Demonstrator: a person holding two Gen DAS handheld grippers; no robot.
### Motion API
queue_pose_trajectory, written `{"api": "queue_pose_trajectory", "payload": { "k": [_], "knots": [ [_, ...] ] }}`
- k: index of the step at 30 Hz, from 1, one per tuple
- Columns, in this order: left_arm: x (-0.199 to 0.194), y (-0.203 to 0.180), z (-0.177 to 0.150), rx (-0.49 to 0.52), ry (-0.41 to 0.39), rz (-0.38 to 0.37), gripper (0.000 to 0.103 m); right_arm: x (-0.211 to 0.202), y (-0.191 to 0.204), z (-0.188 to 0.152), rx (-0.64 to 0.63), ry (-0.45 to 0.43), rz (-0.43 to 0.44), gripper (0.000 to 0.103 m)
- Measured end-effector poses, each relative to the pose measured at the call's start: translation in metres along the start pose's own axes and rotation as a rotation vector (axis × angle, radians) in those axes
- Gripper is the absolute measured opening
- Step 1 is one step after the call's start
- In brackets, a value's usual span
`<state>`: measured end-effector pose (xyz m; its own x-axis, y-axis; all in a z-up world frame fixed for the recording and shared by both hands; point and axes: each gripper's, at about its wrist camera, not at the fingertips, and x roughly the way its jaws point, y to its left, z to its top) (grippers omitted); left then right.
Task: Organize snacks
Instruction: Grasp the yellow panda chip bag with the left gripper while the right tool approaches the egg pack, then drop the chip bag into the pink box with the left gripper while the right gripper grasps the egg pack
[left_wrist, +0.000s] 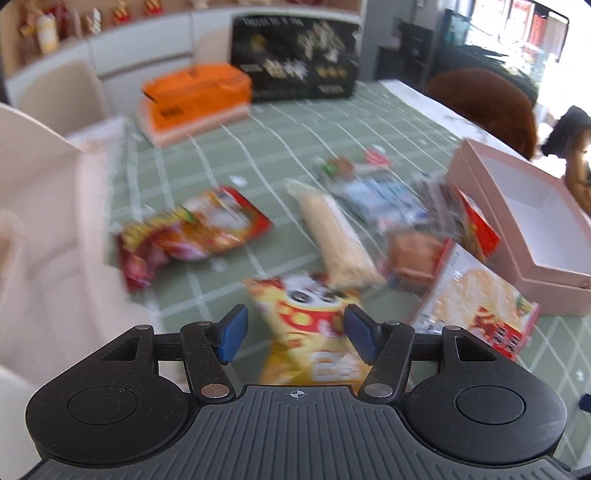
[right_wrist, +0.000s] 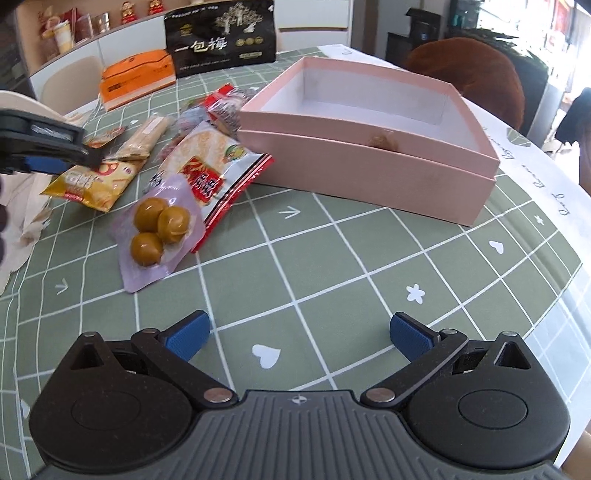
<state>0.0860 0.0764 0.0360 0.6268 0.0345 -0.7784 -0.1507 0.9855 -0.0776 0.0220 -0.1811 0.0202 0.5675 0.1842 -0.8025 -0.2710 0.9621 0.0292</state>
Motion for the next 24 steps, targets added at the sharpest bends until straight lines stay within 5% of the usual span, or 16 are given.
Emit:
{"api": "queue_pose_trajectory", "payload": {
  "k": [4,6,14,20,24],
  "knots": [
    [0.012,-0.009,-0.007,0.079,0.003,-0.041,0.070,-0.012,0.010,0.007,-0.005,-0.042,0.007,0.103],
    [0.011,-0.013,-0.009,0.115,0.005,-0.042,0.063,-0.018,0.021,0.015,-0.030,-0.070,0.033,0.103],
    [-0.032,0.011,-0.049,0.017,0.034,-0.148,0.050,0.002,0.058,0.044,-0.072,-0.105,0.097,0.103],
    [-0.055,0.008,-0.067,-0.002,0.067,-0.230,0.048,0.015,0.047,0.033,-0.155,-0.042,0.030,0.099],
    [-0.066,0.002,-0.073,-0.018,0.063,-0.206,0.048,0.007,0.023,0.015,-0.150,-0.065,-0.158,0.099]
  ]
}}
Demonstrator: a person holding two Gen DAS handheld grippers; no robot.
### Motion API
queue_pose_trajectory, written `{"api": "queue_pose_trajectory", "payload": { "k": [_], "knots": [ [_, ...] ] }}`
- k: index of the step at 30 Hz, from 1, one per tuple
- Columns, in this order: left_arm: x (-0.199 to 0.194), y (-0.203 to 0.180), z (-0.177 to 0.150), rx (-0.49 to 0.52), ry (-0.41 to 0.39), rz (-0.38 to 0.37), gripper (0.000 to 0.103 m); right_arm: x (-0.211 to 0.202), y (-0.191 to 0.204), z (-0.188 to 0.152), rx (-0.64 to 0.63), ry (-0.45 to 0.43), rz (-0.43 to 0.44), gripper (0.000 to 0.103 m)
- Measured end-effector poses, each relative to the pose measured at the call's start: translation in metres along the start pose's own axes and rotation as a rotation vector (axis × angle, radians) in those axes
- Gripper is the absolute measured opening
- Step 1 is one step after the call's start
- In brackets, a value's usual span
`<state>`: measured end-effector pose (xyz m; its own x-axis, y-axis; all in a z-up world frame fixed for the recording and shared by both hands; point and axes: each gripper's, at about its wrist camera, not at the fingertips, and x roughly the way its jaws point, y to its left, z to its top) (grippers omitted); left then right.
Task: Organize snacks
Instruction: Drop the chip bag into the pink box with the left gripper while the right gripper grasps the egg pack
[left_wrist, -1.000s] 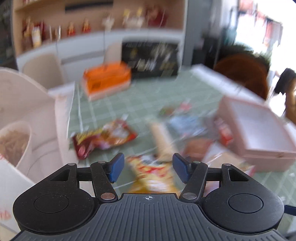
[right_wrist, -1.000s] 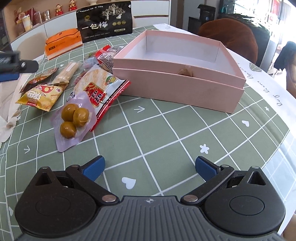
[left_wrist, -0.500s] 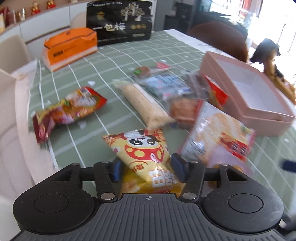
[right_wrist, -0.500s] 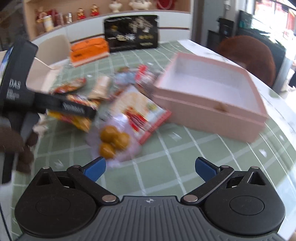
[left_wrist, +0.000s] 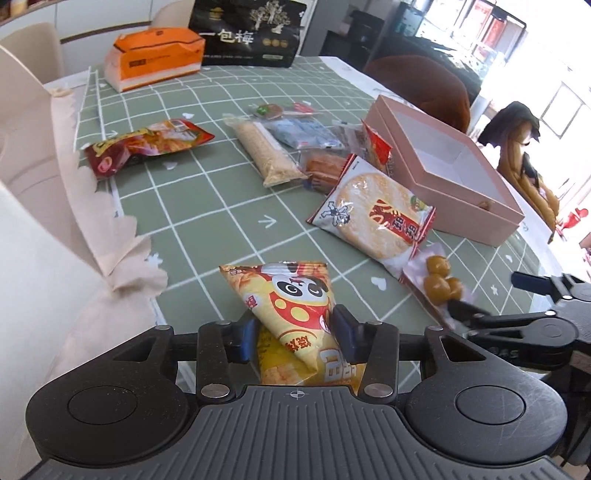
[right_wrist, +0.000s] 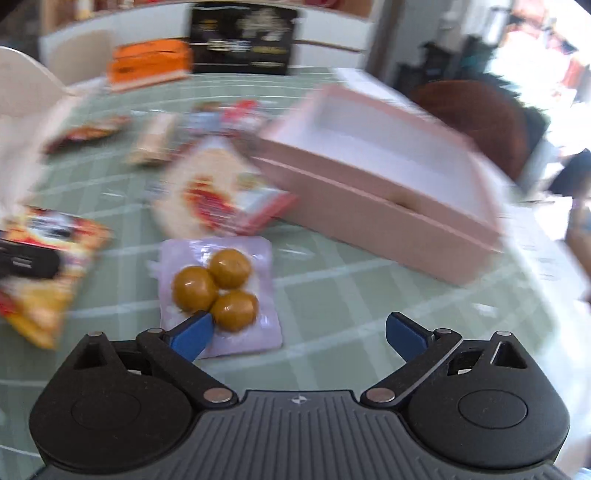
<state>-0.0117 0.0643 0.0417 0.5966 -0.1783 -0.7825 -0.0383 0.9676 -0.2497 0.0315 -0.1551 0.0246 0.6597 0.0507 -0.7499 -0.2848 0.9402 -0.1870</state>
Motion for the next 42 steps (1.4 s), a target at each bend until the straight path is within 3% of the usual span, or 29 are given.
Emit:
{"api": "queue_pose_trajectory", "payload": {
  "k": [2,5,7,10,11,14,17,20,21,23,27,29,31,33,36,42],
  "knots": [
    [-0.002,-0.003,-0.002,0.000,0.020,0.002,0.048,-0.007,-0.009,-0.005,0.022,-0.008,0.001,0.099],
    [-0.007,-0.009,-0.007,0.016,0.038,-0.016,0.048,-0.014,-0.024,-0.003,0.124,0.002,0.177,0.099],
    [-0.010,-0.012,-0.009,0.026,0.039,-0.022,0.048,-0.009,-0.026,0.002,0.165,0.006,0.245,0.099],
    [-0.015,-0.016,-0.013,0.034,0.041,-0.046,0.048,0.008,-0.021,0.011,0.167,0.005,0.246,0.094],
    [-0.015,-0.018,-0.015,0.038,0.044,-0.056,0.048,0.014,-0.019,0.012,0.165,0.018,0.239,0.084],
    [-0.018,-0.026,-0.017,0.061,0.040,-0.088,0.048,0.015,-0.012,0.015,0.110,0.034,0.221,0.068],
    [-0.021,-0.037,-0.015,0.090,0.016,-0.121,0.048,0.001,-0.009,0.012,0.034,0.053,0.237,0.067],
    [-0.028,-0.051,-0.004,0.132,-0.030,-0.159,0.047,-0.017,-0.024,-0.002,0.061,0.051,0.244,0.066],
    [-0.030,-0.057,0.002,0.141,-0.047,-0.173,0.047,-0.022,-0.032,-0.006,0.080,0.045,0.243,0.045],
    [-0.034,-0.072,0.026,0.162,-0.094,-0.215,0.047,-0.033,-0.046,-0.013,0.125,0.044,0.223,0.031],
    [-0.037,-0.108,0.081,0.216,-0.224,-0.245,0.047,-0.046,-0.071,-0.022,0.209,0.005,0.176,0.031],
    [-0.032,-0.124,0.118,0.193,-0.303,-0.319,0.049,-0.047,-0.079,-0.027,0.240,0.006,0.172,0.031],
    [-0.013,-0.139,0.153,0.175,-0.285,-0.354,0.049,-0.046,-0.083,-0.034,0.252,0.015,0.168,0.032],
    [0.007,-0.150,0.170,0.182,-0.233,-0.335,0.048,-0.045,-0.085,-0.039,0.257,0.029,0.151,0.043],
    [0.015,-0.150,0.162,0.170,-0.262,-0.341,0.048,-0.053,-0.089,-0.048,0.267,0.012,0.143,0.061],
    [0.027,-0.116,0.103,0.126,-0.146,-0.327,0.048,-0.058,-0.103,-0.065,0.326,0.019,0.199,0.066]
  ]
}}
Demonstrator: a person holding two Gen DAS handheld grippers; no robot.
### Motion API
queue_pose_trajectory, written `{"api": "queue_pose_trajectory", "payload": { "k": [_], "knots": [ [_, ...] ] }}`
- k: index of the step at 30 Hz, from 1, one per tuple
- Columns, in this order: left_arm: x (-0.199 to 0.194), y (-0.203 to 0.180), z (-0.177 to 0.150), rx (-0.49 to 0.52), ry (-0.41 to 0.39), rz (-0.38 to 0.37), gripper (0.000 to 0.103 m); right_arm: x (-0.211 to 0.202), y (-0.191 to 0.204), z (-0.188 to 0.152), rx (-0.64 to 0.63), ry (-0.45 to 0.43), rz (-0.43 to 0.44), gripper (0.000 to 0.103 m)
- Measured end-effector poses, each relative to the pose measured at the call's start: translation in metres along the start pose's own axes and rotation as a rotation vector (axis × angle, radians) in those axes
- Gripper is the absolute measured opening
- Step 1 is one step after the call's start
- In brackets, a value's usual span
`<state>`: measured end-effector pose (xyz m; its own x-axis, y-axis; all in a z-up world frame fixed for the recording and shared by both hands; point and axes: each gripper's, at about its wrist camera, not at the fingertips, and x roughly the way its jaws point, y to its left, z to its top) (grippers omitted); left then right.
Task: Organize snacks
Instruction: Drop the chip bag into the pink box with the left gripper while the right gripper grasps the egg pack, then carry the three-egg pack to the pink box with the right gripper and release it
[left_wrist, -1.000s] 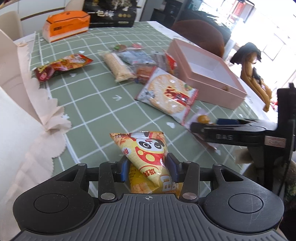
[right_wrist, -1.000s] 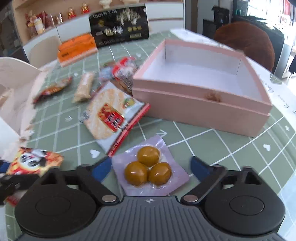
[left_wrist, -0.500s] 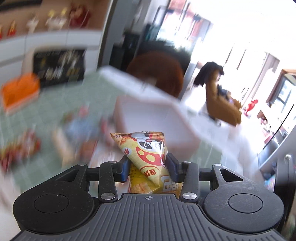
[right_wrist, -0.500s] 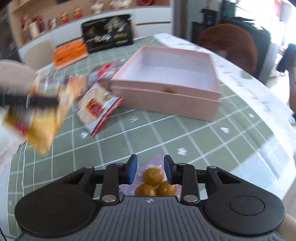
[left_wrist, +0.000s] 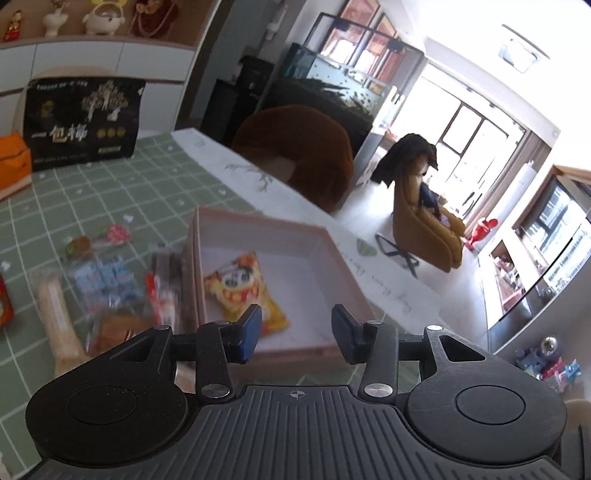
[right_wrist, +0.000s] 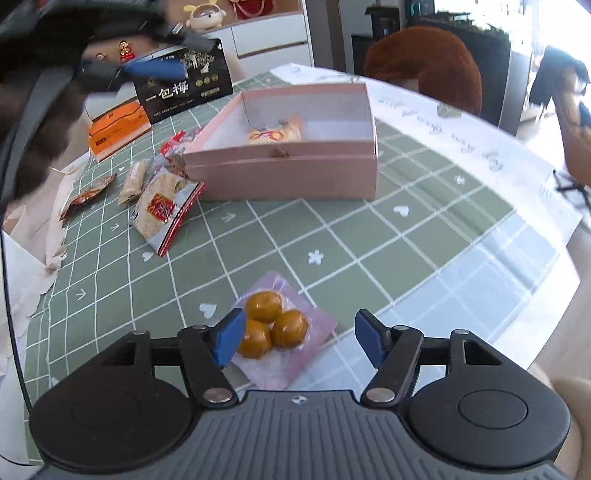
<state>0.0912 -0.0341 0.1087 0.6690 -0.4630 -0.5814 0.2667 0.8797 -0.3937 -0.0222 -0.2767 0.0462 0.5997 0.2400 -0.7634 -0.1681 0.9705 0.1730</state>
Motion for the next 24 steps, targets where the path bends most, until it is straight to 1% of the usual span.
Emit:
{"api": "queue_pose_trajectory", "payload": {
  "k": [4,7,8,10,12,13,14,15,16,17,20,23,24],
  "knots": [
    [-0.012,0.011,-0.043,-0.034,0.076,0.001,0.048,0.011,0.007,-0.002,-0.011,0.015,0.014,0.067],
    [-0.021,0.023,-0.063,-0.093,0.104,0.011,0.048,0.029,0.017,-0.002,-0.053,0.044,0.012,0.075],
    [-0.025,0.029,-0.068,-0.109,0.102,0.019,0.048,0.033,0.022,-0.002,-0.082,0.032,-0.007,0.075],
    [-0.033,0.040,-0.068,-0.133,0.084,0.036,0.048,0.036,0.033,-0.001,-0.147,0.033,-0.043,0.068],
    [-0.041,0.052,-0.063,-0.157,0.062,0.053,0.048,0.032,0.036,0.004,-0.161,0.032,-0.030,0.051],
    [-0.044,0.058,-0.061,-0.166,0.052,0.063,0.048,0.030,0.036,0.008,-0.159,0.031,-0.022,0.046],
    [-0.047,0.063,-0.059,-0.177,0.042,0.072,0.048,0.025,0.035,0.013,-0.155,0.018,-0.020,0.027],
    [-0.049,0.070,-0.058,-0.192,0.034,0.084,0.048,0.021,0.033,0.019,-0.151,0.015,-0.009,0.020],
    [-0.054,0.067,-0.060,-0.206,0.030,0.091,0.048,0.017,0.031,0.027,-0.145,0.012,0.001,0.013],
    [-0.056,0.069,-0.063,-0.218,0.031,0.092,0.048,0.013,0.029,0.035,-0.142,0.005,0.001,0.009],
    [-0.053,0.072,-0.079,-0.221,0.062,0.097,0.048,0.006,0.024,0.052,-0.124,0.007,0.000,0.009],
    [-0.052,0.066,-0.097,-0.202,0.115,0.103,0.048,0.002,0.024,0.055,-0.139,0.006,-0.027,0.009],
    [-0.050,0.064,-0.103,-0.192,0.134,0.107,0.048,0.001,0.024,0.053,-0.138,0.017,-0.026,0.012]
  ]
}}
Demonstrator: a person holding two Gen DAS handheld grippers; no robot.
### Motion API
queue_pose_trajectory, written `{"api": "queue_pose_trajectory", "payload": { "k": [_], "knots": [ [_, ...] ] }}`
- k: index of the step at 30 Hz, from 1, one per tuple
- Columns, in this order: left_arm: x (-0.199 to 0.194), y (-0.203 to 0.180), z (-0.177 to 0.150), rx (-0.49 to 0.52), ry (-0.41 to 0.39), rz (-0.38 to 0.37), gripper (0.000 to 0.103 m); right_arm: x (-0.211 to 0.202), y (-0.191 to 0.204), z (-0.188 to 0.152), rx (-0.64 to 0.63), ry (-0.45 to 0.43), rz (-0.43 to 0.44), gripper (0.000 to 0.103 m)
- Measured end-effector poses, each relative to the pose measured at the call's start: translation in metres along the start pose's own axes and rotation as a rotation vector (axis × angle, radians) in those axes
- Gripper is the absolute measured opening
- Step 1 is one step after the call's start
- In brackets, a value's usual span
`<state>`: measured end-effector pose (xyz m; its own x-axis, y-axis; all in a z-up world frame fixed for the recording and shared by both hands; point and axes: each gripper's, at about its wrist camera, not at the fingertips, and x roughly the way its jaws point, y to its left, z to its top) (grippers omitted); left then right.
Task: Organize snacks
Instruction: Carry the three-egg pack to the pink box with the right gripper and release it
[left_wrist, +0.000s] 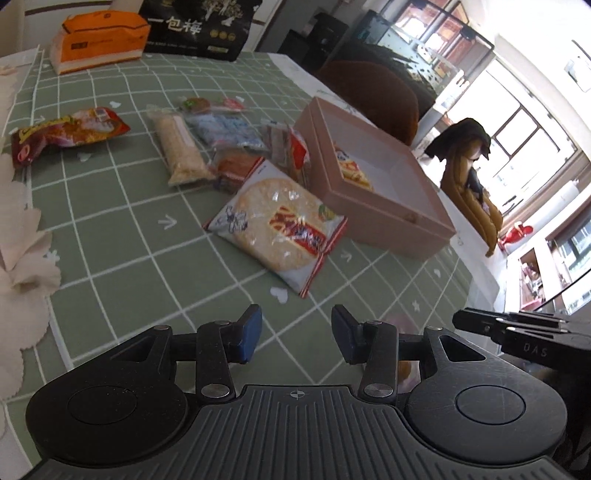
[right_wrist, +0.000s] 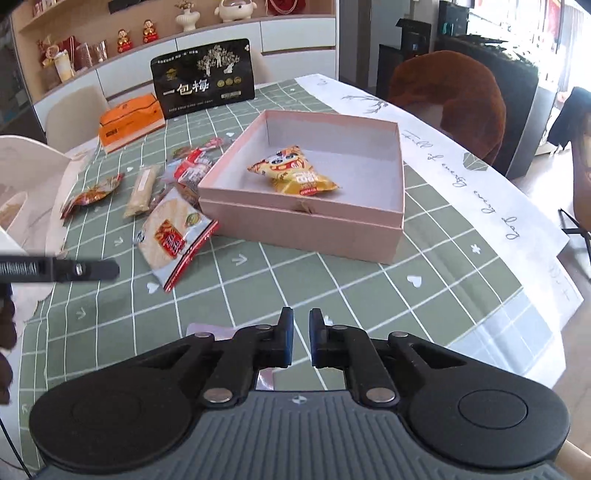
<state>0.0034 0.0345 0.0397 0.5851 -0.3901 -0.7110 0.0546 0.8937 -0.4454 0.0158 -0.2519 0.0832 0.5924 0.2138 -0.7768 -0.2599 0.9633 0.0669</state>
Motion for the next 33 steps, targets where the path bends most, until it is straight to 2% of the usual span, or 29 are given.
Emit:
{"api": "queue_pose_trajectory", "payload": {
  "k": [1,3,5,8,10,11,13,16,18,19,20,23,25,26,28,30,31,33],
  "knots": [
    [0.002,-0.001,-0.005,0.009,0.018,0.007,0.047,0.000,0.001,-0.002,0.009,0.018,0.012,0.015],
    [0.006,0.001,-0.012,0.008,0.042,0.010,0.047,0.003,0.007,-0.010,0.051,0.055,0.054,0.034],
    [0.010,0.003,-0.014,-0.001,0.058,0.003,0.047,0.011,0.019,-0.018,0.070,0.076,0.100,0.043],
    [0.007,0.004,-0.012,0.005,0.061,0.013,0.045,0.031,0.043,-0.024,0.024,0.110,0.086,0.047],
    [0.005,0.004,-0.011,0.005,0.059,0.016,0.045,0.045,0.053,-0.026,-0.009,0.128,0.076,0.057],
    [0.005,0.005,-0.011,0.005,0.059,0.018,0.045,0.047,0.057,-0.027,-0.029,0.096,0.064,0.063],
    [0.004,0.006,-0.012,0.004,0.059,0.022,0.045,0.051,0.060,-0.026,-0.057,0.090,0.032,0.060],
    [0.004,0.008,-0.013,-0.010,0.058,0.022,0.045,0.042,0.059,-0.022,-0.081,0.072,0.045,0.049],
    [0.005,0.008,-0.013,-0.014,0.056,0.022,0.045,0.027,0.055,-0.015,-0.105,0.035,0.043,0.025],
    [0.006,0.008,-0.013,-0.015,0.057,0.022,0.045,0.018,0.051,-0.007,-0.106,0.017,0.032,0.021],
    [0.007,0.008,-0.013,-0.016,0.058,0.022,0.045,0.011,0.046,0.002,-0.102,-0.012,0.028,0.012],
    [0.005,0.006,-0.013,-0.016,0.055,0.017,0.045,-0.006,0.030,0.034,-0.090,-0.080,0.026,0.012],
    [0.003,0.006,-0.013,-0.020,0.051,0.014,0.045,-0.009,0.021,0.046,-0.075,-0.093,0.022,0.013],
    [0.002,0.007,-0.013,-0.024,0.049,0.016,0.045,-0.007,0.015,0.048,-0.061,-0.091,0.018,0.015],
    [0.002,0.008,-0.013,-0.030,0.048,0.025,0.045,0.000,0.007,0.045,-0.032,-0.060,0.011,0.028],
    [0.002,0.007,-0.013,-0.027,0.048,0.025,0.045,0.013,0.003,0.035,-0.006,-0.014,0.018,0.068],
    [0.002,0.006,-0.012,-0.022,0.048,0.023,0.045,0.019,0.003,0.028,0.001,0.005,0.015,0.074],
    [0.002,0.002,-0.011,-0.009,0.050,0.019,0.045,0.035,0.004,0.013,0.013,0.033,-0.005,0.075]
  ]
}}
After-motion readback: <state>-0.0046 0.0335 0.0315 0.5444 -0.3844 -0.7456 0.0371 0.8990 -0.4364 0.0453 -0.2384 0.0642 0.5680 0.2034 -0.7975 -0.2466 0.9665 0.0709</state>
